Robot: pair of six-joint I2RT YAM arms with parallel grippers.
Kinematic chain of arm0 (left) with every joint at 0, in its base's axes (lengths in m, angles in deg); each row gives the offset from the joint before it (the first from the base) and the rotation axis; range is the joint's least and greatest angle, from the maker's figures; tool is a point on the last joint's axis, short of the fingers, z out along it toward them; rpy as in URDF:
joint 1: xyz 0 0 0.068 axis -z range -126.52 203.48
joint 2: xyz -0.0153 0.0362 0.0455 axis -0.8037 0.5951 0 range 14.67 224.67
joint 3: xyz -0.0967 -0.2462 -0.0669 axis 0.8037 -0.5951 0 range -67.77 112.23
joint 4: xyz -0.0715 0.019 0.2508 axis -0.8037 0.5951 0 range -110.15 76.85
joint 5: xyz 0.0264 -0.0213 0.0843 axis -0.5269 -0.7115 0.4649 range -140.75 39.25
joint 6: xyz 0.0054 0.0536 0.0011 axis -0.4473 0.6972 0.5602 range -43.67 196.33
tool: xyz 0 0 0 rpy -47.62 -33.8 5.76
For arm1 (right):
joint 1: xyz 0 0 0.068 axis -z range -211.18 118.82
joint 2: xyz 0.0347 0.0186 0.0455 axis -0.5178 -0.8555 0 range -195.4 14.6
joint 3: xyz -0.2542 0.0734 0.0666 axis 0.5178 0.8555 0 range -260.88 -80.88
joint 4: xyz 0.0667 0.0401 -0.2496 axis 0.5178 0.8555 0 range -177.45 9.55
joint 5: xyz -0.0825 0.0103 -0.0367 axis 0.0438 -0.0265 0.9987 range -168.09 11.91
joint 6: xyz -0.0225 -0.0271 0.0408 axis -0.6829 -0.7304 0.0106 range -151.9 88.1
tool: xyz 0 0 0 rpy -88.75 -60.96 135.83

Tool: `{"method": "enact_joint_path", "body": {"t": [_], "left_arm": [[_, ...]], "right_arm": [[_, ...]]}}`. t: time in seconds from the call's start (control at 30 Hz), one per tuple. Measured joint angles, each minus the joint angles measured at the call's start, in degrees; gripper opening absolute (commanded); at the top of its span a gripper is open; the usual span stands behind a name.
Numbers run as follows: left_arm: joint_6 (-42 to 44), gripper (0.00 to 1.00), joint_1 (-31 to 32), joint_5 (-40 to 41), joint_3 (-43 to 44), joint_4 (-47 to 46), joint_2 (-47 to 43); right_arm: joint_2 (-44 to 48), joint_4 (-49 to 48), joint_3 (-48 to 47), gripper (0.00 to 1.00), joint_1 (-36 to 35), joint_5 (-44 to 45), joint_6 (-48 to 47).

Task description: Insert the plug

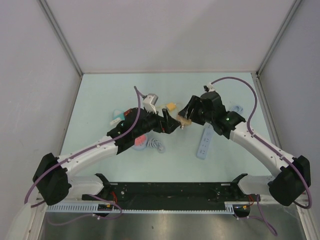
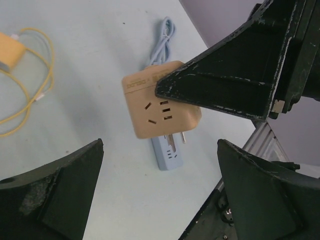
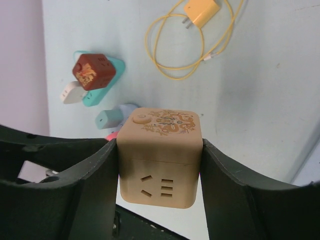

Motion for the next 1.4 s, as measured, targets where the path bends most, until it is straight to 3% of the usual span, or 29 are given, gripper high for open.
{"method": "enact_joint_path", "body": {"t": [0.5, 0.7, 0.87, 0.93, 1.03, 1.07, 1.1, 1.17, 1.23, 1.4], "left_arm": [[-1.9, 0.95, 4.5, 4.4, 2.5, -5.0, 5.4], [-2.6, 0.86, 4.8, 5.3, 2.8, -6.4, 6.4], [-2.7, 0.68, 4.9, 4.9, 3.1, -7.4, 7.6], [-2.9, 0.57, 5.0, 4.2, 3.1, -7.8, 7.7], [-2.7, 0.38, 5.0, 3.6, 3.1, -8.5, 7.7], [-2.3, 0.32, 5.0, 3.2, 3.1, -8.7, 7.7], [-2.3, 0.24, 5.0, 3.0, 3.1, -9.0, 7.7], [-1.2, 0.19, 5.0, 2.2, 3.0, -9.9, 7.7], [0.7, 0.18, 5.0, 0.4, 2.9, -10.9, 7.7], [7.6, 0.18, 5.0, -3.8, 1.3, -13.6, 7.1]], "right_arm": [[7.3, -3.9, 5.9, 0.13, -2.2, 1.1, 6.7], [9.2, -5.3, 7.5, 0.14, -2.3, 2.4, 8.5], [9.4, -5.7, 7.8, 0.19, -2.4, 2.8, 9.2], [9.4, -5.8, 7.8, 0.26, -2.5, 2.8, 9.4], [9.6, -5.9, 7.8, 0.46, -2.5, 3.1, 9.5], [9.7, -5.9, 7.8, 0.64, -2.5, 3.1, 9.5], [9.9, -5.9, 7.8, 0.73, -2.6, 3.2, 9.4], [10.5, -5.7, 7.8, 0.94, -2.6, 3.2, 9.0], [11.2, -5.9, 7.8, 1.00, -2.6, 2.1, 8.2], [13.8, -5.0, 7.9, 1.00, -0.9, -2.8, 5.5]]}}
